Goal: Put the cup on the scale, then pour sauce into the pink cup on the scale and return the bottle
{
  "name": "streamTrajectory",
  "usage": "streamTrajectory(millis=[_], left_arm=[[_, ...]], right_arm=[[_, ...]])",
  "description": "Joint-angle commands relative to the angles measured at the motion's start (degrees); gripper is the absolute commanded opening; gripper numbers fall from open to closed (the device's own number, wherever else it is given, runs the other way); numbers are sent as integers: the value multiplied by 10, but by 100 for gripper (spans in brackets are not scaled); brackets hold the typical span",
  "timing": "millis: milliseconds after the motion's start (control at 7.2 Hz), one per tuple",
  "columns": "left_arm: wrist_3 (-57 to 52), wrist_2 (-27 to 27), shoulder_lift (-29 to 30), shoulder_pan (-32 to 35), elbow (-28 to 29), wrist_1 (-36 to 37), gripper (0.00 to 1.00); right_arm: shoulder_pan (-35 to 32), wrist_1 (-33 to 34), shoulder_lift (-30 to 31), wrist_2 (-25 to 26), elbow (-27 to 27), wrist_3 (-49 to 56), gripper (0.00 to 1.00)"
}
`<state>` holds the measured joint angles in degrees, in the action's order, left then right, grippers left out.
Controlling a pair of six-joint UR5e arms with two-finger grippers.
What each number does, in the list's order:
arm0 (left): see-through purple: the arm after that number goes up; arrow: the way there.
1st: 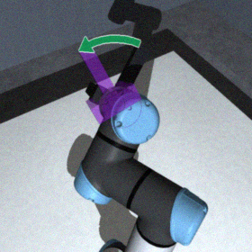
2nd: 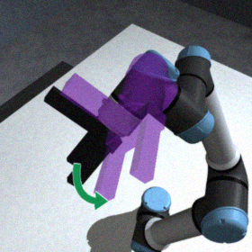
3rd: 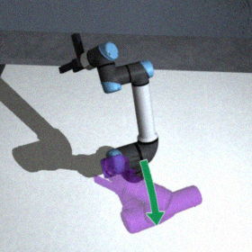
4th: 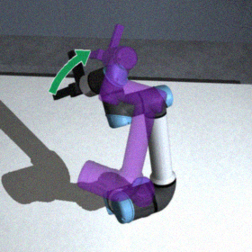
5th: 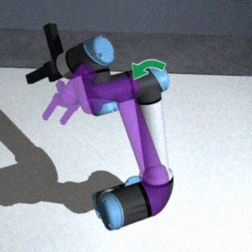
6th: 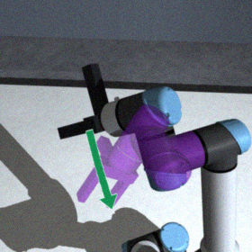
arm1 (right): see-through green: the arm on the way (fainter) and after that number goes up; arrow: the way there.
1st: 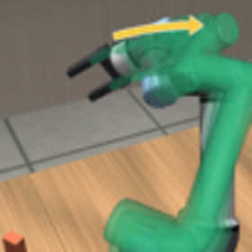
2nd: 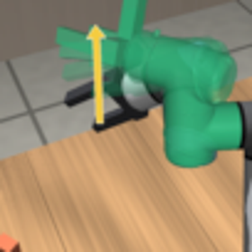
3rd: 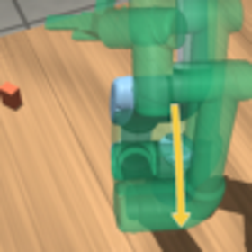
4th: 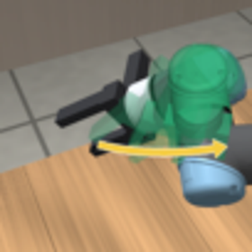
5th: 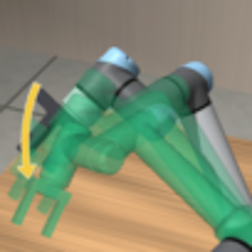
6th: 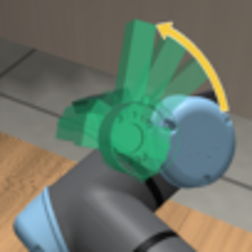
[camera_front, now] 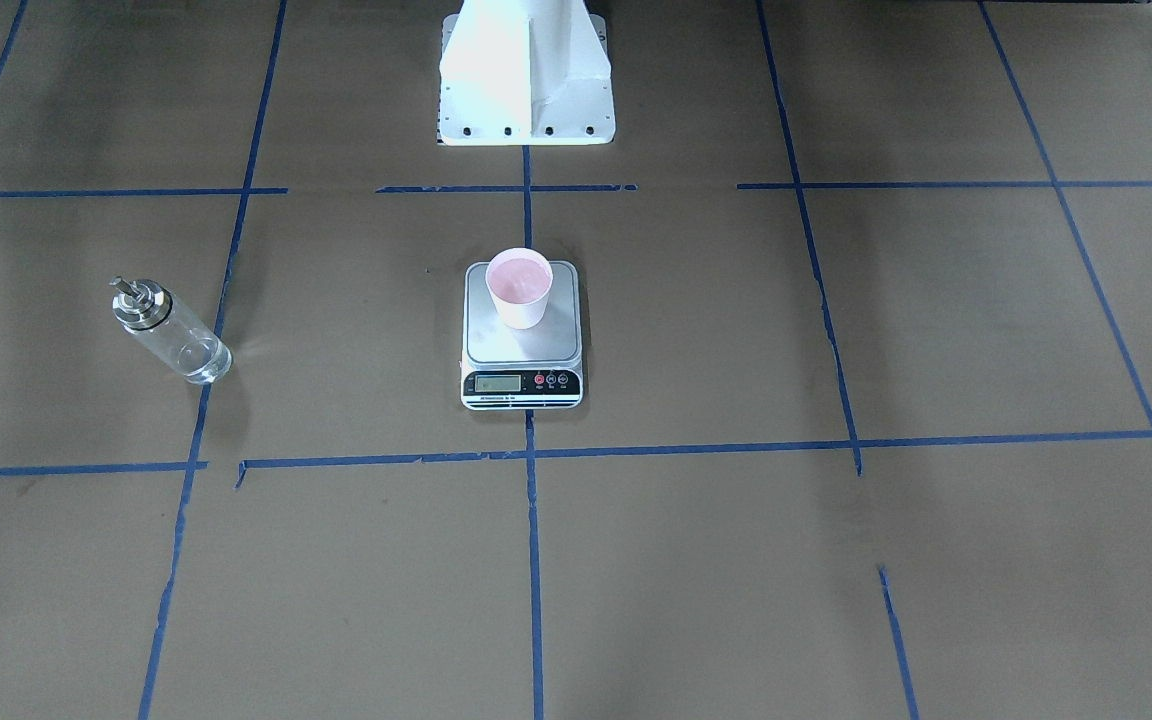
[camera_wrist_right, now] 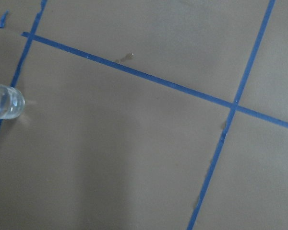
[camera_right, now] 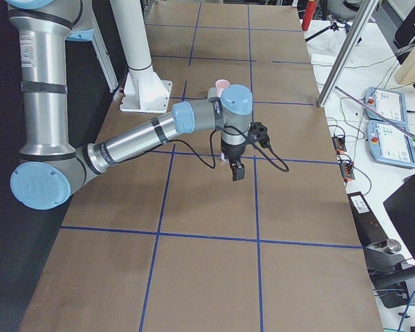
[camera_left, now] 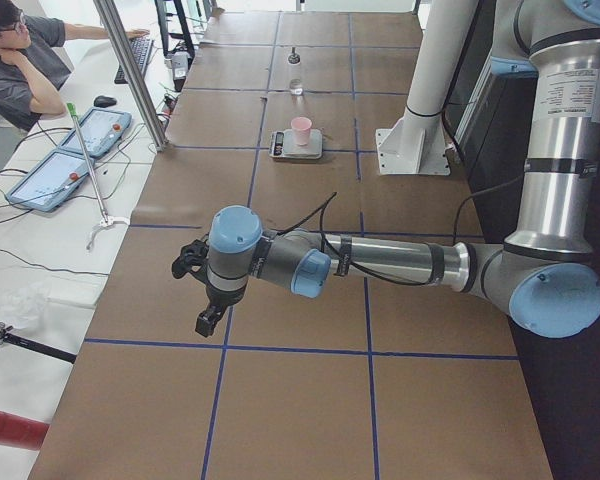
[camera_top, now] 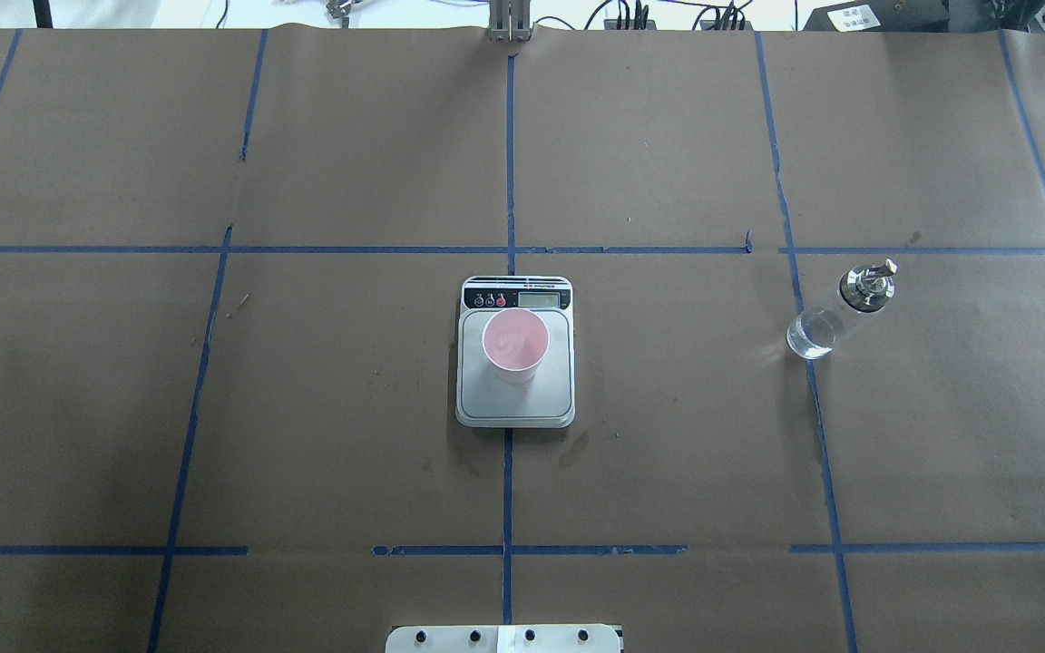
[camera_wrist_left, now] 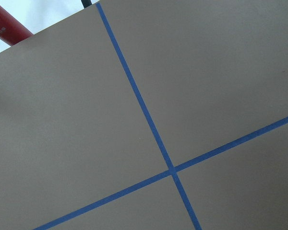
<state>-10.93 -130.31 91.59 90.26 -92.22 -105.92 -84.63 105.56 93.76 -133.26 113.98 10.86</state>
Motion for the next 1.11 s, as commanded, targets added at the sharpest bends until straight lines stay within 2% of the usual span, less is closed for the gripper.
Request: streamTrajectory(millis=[0,278,417,556,972], left_arm=[[-1,1,-28,0,1,1,100],[-1,6,-44,-1,3,6,100],[0,3,-45,0,2,11,100],[0,2,-44,0,2,18,100],[1,1,-43,-1,22,18,100]], right_arm=[[-1,-23,9,5,-102,14,100],[-2,-159,17,10,-167,12,100],[-3,-204,14,10,-201,-8,100],[-3,-215,12,10,-205,-59,100],[-3,-215,9,8,-203,-83,100]])
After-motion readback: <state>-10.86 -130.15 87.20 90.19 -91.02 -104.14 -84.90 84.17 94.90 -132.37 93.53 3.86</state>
